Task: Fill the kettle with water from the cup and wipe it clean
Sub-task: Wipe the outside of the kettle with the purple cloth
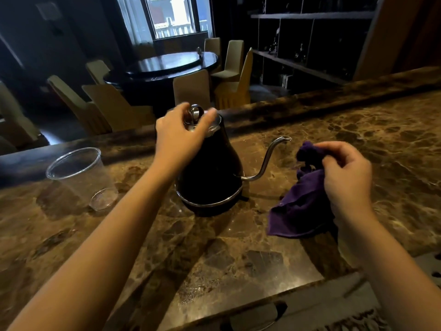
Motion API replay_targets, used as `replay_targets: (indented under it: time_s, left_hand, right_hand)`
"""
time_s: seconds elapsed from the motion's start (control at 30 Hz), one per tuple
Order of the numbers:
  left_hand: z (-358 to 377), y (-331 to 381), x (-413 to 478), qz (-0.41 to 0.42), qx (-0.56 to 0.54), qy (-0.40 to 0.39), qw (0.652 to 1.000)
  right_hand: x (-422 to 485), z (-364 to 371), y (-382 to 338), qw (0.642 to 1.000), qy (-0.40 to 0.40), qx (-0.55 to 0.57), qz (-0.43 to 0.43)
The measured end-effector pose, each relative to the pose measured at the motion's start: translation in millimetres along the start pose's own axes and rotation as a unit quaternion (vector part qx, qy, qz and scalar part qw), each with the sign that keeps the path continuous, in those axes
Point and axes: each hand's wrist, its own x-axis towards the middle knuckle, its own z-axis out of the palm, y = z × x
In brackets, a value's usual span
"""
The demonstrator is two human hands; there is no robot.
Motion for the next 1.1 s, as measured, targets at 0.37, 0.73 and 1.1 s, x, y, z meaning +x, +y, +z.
replay_targets:
  time_s: [0.37, 0.73, 1.1]
  left_hand:
    - [-29, -41, 32, 0.043, -0.032, -0.205, 0.977]
    - [-50, -62, 52, -0.042, -0.173, -0.354, 0.918]
    - [-46, -65, 49, -0.053, -0.235, -0.318, 0.917]
  right_hand:
    - [0, 1, 12, 0.917, -0.258, -0.264, -0.149]
    - [-16, -1, 41, 0.843, -0.302, -0.422, -0.146]
    - [-31, 72, -46, 0.898, -0.239, -0.072, -0.362]
